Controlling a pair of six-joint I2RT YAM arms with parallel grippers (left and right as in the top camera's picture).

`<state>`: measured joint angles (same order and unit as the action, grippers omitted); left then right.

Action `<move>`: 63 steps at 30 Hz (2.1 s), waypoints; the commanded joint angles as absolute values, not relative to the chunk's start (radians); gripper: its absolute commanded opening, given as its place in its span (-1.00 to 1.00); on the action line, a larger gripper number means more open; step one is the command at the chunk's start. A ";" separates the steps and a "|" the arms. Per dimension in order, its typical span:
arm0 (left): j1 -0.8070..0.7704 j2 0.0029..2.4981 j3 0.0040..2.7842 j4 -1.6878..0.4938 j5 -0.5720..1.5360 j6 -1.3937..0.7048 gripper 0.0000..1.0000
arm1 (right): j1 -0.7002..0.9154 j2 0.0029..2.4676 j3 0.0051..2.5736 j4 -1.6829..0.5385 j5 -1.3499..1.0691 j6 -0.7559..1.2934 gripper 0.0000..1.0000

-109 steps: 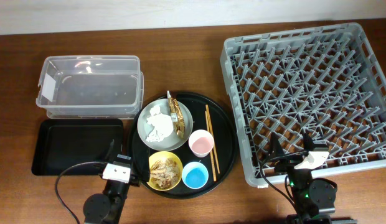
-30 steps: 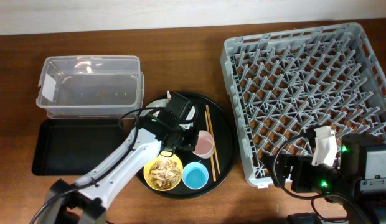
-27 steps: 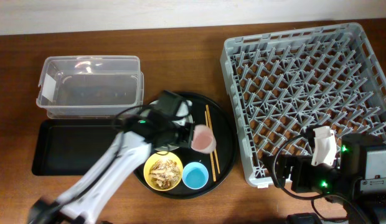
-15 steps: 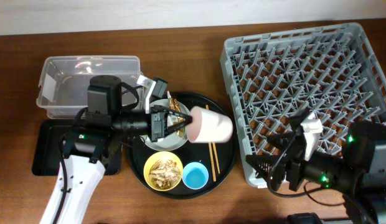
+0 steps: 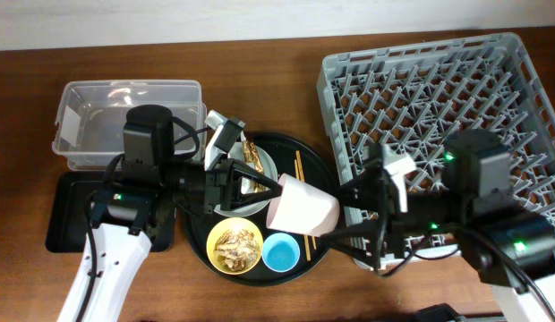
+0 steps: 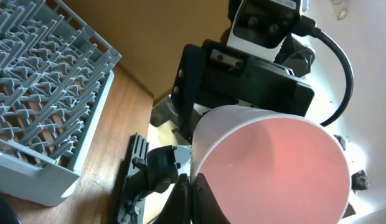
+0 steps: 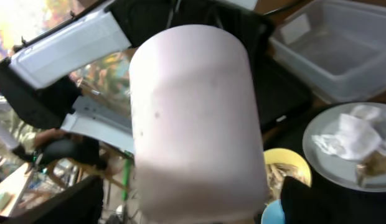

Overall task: Sort waste into correct bins and load items into the dishwasher rack
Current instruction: 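Hand the pink cup from the left gripper to the right gripper, then place the pink cup upside down in the rack with the right gripper, then grasp the blue cup with the left gripper and pass it right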

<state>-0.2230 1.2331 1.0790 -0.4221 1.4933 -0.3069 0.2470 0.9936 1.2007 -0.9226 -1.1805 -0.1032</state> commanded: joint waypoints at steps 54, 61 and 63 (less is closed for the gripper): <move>-0.643 1.317 1.032 -0.892 0.131 -0.153 0.45 | -0.007 1.121 1.341 -1.302 -0.360 0.239 0.69; -0.694 1.510 1.008 -0.828 0.115 -0.198 -0.17 | -0.007 0.871 1.341 -1.322 -0.363 0.239 0.74; -0.694 1.529 1.008 -0.828 0.115 -0.198 -0.36 | -0.007 0.833 1.341 -1.322 -0.363 0.239 0.76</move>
